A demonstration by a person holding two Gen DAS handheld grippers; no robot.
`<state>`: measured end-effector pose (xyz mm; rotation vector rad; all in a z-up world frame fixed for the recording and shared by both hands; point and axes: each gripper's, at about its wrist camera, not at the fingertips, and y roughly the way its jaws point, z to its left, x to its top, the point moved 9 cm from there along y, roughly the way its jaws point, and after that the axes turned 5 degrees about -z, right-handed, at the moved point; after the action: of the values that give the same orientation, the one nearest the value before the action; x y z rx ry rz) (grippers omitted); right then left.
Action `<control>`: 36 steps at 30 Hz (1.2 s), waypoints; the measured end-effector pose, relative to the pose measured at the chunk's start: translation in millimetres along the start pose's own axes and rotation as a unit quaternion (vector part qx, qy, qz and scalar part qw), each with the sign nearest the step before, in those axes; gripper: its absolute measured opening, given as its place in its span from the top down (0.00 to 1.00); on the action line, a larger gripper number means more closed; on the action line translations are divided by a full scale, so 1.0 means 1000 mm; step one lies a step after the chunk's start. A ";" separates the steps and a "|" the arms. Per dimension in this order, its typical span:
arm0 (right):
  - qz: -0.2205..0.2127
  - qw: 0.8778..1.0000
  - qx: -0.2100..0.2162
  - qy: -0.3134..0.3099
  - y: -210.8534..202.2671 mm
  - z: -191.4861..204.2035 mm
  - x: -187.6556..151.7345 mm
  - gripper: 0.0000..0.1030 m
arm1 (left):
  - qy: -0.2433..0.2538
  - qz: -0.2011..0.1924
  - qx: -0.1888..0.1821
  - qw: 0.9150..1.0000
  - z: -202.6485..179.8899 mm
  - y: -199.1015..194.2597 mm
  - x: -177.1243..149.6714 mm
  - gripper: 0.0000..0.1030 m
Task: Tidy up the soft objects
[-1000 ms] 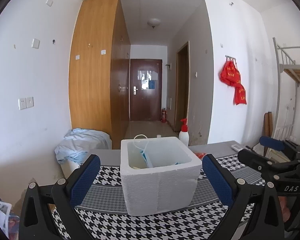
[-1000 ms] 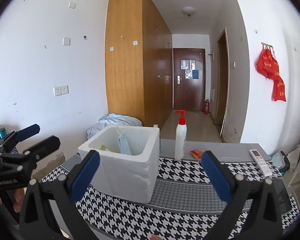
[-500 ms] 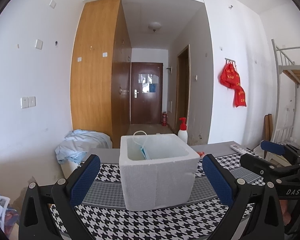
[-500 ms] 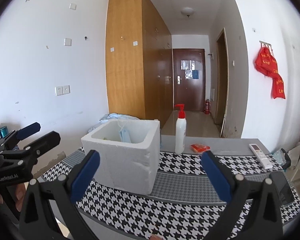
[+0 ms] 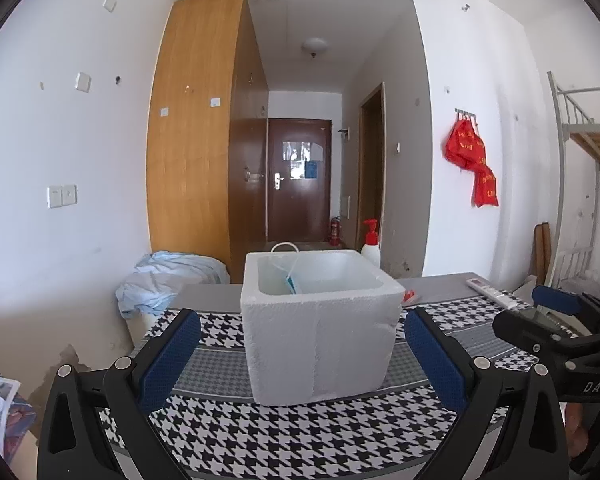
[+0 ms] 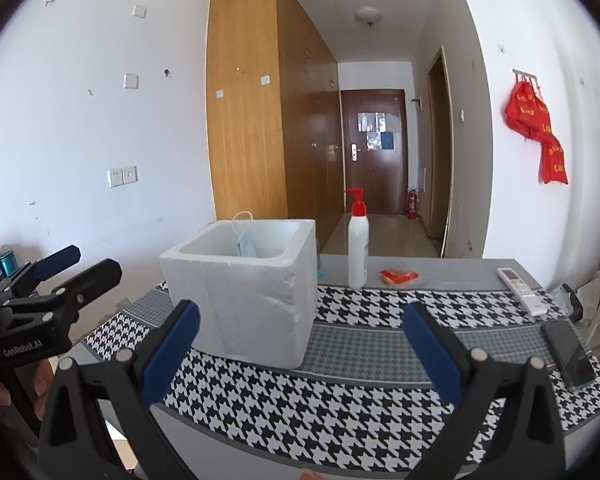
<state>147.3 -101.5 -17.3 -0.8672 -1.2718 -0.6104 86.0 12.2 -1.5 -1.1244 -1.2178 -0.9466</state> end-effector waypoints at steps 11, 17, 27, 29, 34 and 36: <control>-0.011 1.000 0.000 -0.001 -0.011 0.000 -0.009 0.01 | 0.007 0.003 -0.001 1.000 -0.002 -0.005 -0.015 0.01; -0.014 1.000 0.008 -0.012 -0.014 0.005 -0.014 0.01 | 0.000 0.009 0.000 1.000 0.001 -0.007 -0.023 0.01; -0.016 1.000 0.014 -0.011 -0.015 0.008 -0.016 0.01 | 0.003 0.008 0.002 1.000 0.004 -0.012 -0.026 0.01; -0.015 1.000 0.011 -0.011 -0.016 0.008 -0.018 0.01 | 0.005 0.010 0.001 1.000 0.002 -0.012 -0.026 0.01; -0.016 1.000 0.011 -0.005 -0.017 0.006 -0.017 0.01 | 0.006 0.005 0.005 1.000 0.004 -0.013 -0.024 0.01; -0.017 1.000 0.010 -0.008 -0.017 0.007 -0.016 0.01 | 0.007 0.005 0.004 1.000 0.003 -0.013 -0.024 0.01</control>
<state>126.2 -106.2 -28.9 -0.8366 -1.3070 -0.6168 70.1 11.9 -23.7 -1.1147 -1.2020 -0.9391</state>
